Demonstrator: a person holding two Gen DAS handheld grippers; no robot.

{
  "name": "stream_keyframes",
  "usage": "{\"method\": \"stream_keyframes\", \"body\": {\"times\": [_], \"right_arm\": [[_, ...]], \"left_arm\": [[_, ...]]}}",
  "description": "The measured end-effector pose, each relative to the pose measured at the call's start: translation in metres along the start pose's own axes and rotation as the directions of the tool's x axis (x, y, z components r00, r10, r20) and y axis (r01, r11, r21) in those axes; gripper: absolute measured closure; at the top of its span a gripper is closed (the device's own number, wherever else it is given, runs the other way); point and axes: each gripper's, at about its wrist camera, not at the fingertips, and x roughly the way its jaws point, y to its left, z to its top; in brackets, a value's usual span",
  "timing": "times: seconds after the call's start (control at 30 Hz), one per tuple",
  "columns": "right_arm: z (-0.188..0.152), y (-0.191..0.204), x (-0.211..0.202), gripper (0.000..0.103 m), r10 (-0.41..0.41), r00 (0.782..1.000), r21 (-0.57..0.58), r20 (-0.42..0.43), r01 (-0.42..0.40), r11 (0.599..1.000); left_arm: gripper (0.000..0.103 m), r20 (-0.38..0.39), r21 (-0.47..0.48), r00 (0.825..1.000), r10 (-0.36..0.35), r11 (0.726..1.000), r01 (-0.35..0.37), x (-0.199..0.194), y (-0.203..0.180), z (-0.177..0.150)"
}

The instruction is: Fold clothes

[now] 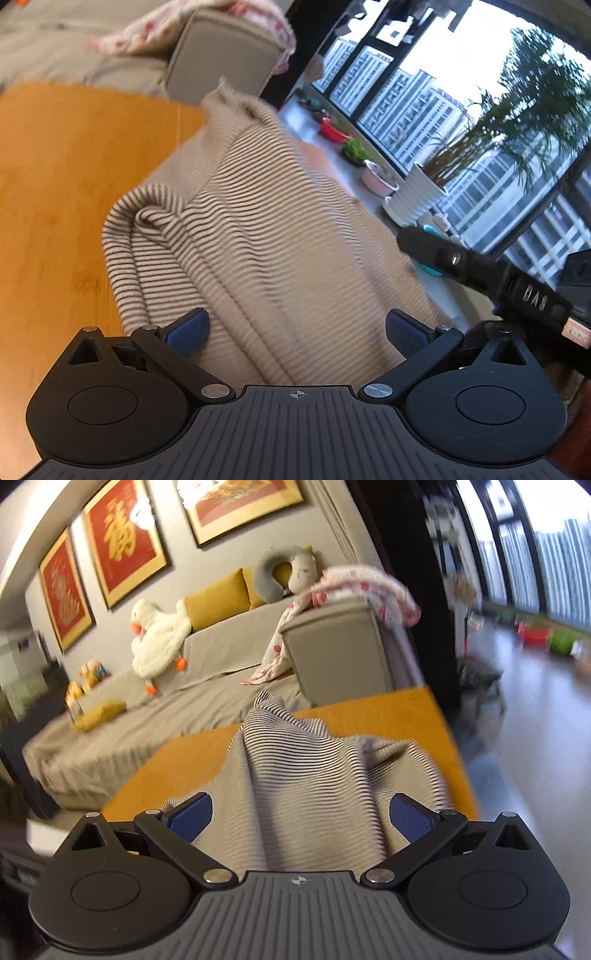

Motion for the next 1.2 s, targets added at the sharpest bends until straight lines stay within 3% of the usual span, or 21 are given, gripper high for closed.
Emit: {"method": "stream_keyframes", "body": {"times": [0.13, 0.27, 0.4, 0.6, 0.8, 0.87, 0.93, 1.0, 1.03, 1.1, 1.13, 1.2], "right_arm": [[-0.012, -0.013, 0.037, 0.000, 0.115, 0.986, 0.135, -0.117, -0.099, 0.986], [-0.025, -0.002, 0.028, 0.000, 0.145, 0.982, 0.120, -0.123, -0.130, 0.984], [-0.048, 0.012, 0.002, 0.000, 0.177, 0.978, 0.155, -0.110, -0.159, 0.975], [-0.083, 0.034, -0.036, 0.000, 0.223, 0.971, 0.210, -0.085, -0.201, 0.957], [-0.089, 0.022, -0.043, 0.000, 0.227, 0.974, 0.340, 0.004, -0.215, 0.916], [-0.089, 0.020, -0.043, 0.001, 0.208, 0.978, 0.348, 0.022, -0.202, 0.915], [-0.090, 0.014, -0.048, 0.001, 0.193, 0.980, 0.361, 0.043, -0.196, 0.912], [-0.091, 0.013, -0.049, 0.001, 0.183, 0.982, 0.360, 0.052, -0.189, 0.913], [-0.092, 0.014, -0.048, 0.001, 0.179, 0.983, 0.356, 0.052, -0.185, 0.916], [-0.092, 0.016, -0.047, 0.000, 0.170, 0.984, 0.347, 0.051, -0.177, 0.921], [-0.091, 0.019, -0.046, 0.000, 0.163, 0.986, 0.336, 0.044, -0.168, 0.927], [-0.090, 0.023, -0.045, 0.000, 0.149, 0.988, 0.314, 0.030, -0.151, 0.937]], "left_arm": [[0.000, 0.008, -0.025, 0.998, -0.068, 0.997, 0.068, -0.003, 0.015, -0.003], [0.000, -0.017, 0.020, 0.999, -0.046, 0.999, 0.046, -0.024, 0.012, -0.019], [0.000, -0.055, 0.050, 0.998, -0.038, 0.998, 0.041, -0.056, 0.009, -0.044], [0.000, -0.040, 0.023, 0.993, -0.110, 0.993, 0.111, -0.094, 0.025, -0.075], [0.000, 0.019, -0.023, 0.980, -0.197, 0.980, 0.198, -0.069, 0.019, -0.061], [0.000, 0.083, -0.016, 0.984, -0.160, 0.987, 0.162, -0.073, 0.016, -0.040], [0.000, 0.239, -0.048, 0.965, -0.113, 0.991, 0.128, -0.096, 0.024, -0.016], [0.000, 0.417, -0.095, 0.909, 0.003, 0.995, 0.040, -0.130, 0.042, 0.008], [0.000, 0.487, -0.123, 0.870, 0.073, 0.992, -0.015, -0.146, 0.051, 0.018], [0.000, 0.526, -0.189, 0.827, 0.197, 0.976, -0.113, -0.167, 0.072, 0.034], [0.000, 0.503, -0.217, 0.831, 0.238, 0.965, -0.145, -0.172, 0.082, 0.038], [0.000, 0.416, -0.225, 0.889, 0.193, 0.969, -0.105, -0.168, 0.092, 0.033]]}}
